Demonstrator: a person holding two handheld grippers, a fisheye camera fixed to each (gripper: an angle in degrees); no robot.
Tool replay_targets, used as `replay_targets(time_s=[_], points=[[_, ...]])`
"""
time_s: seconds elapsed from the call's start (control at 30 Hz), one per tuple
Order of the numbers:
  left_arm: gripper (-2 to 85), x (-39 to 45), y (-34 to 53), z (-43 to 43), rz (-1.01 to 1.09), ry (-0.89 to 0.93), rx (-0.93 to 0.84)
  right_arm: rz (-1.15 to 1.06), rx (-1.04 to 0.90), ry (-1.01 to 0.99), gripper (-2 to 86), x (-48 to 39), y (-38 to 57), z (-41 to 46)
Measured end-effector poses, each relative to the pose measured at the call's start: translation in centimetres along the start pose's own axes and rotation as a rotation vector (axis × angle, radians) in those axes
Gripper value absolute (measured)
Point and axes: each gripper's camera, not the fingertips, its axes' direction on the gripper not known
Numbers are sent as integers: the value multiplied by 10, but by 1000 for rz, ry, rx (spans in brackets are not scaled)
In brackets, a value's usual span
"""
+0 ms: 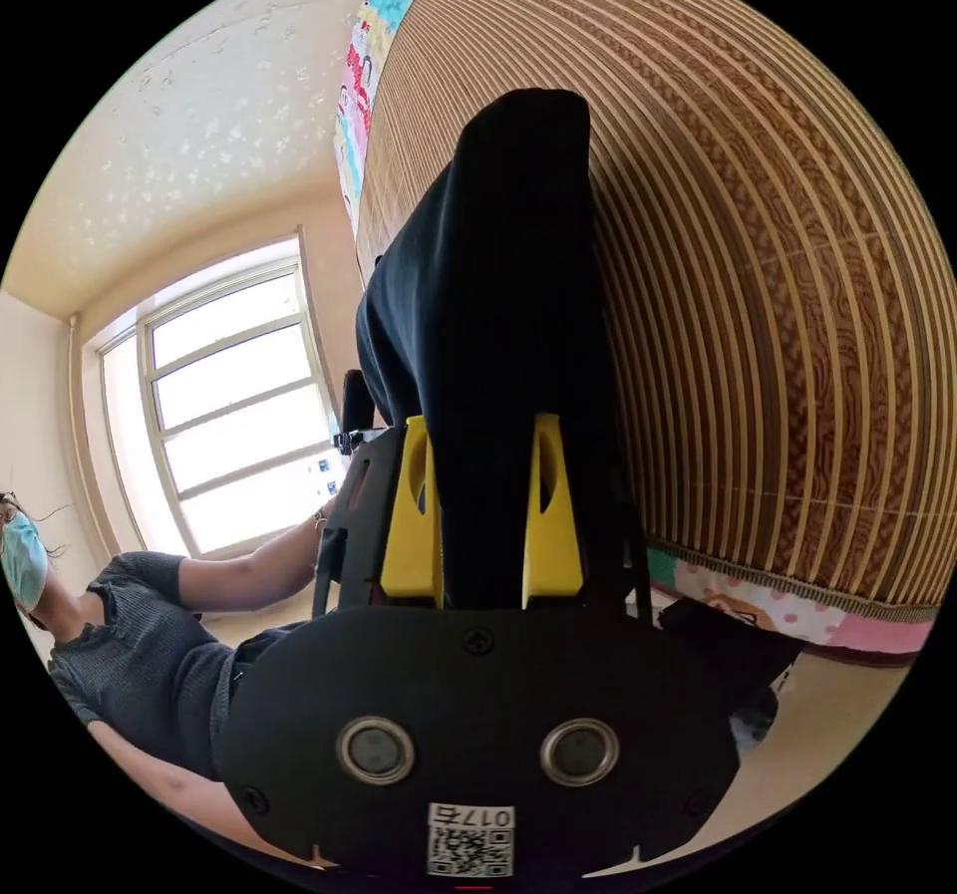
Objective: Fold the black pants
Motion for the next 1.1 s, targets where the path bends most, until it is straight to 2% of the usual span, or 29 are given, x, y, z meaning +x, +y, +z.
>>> replay_targets(time_s=[0.13, 0.27, 0.47, 0.6, 0.7, 0.77, 0.8, 0.83, 0.87, 0.97, 1.03, 1.1], points=[[135, 23, 3, -4, 55, -52, -120, -47, -52, -85, 102, -7, 27, -12], [130, 86, -8, 14, 139, -112, -174, -79, 7, -151, 96, -20, 52, -56], [132, 220, -73, 122, 337, -56, -169, -220, 195, -30, 98, -68, 86, -221], [134, 327, -136, 246, 502, 59, -189, -311, 304, 190, 102, -121, 103, -358], [139, 391, -181, 344, 591, 89, -206, -354, 326, 513, 111, -159, 104, -430], [138, 406, -211, 406, 544, 58, -223, -239, 394, 712, 106, -164, 97, -461], [131, 404, -227, 437, 450, 10, -192, -100, 457, 837, 92, -163, 92, -474], [113, 402, -232, 450, 415, -15, -176, -2, 583, 950, 61, -168, 94, -477], [79, 400, -239, 477, 391, -61, -192, -7, 633, 978, 46, -173, 96, -472], [97, 393, -235, 538, 408, -206, -421, -163, 681, 973, 18, -177, 90, -415], [92, 379, -213, 544, 443, -322, -468, -52, 467, 1138, 10, -132, 52, -353], [83, 339, -177, 530, 432, -469, -524, -39, 329, 1229, 8, -96, 29, -311]])
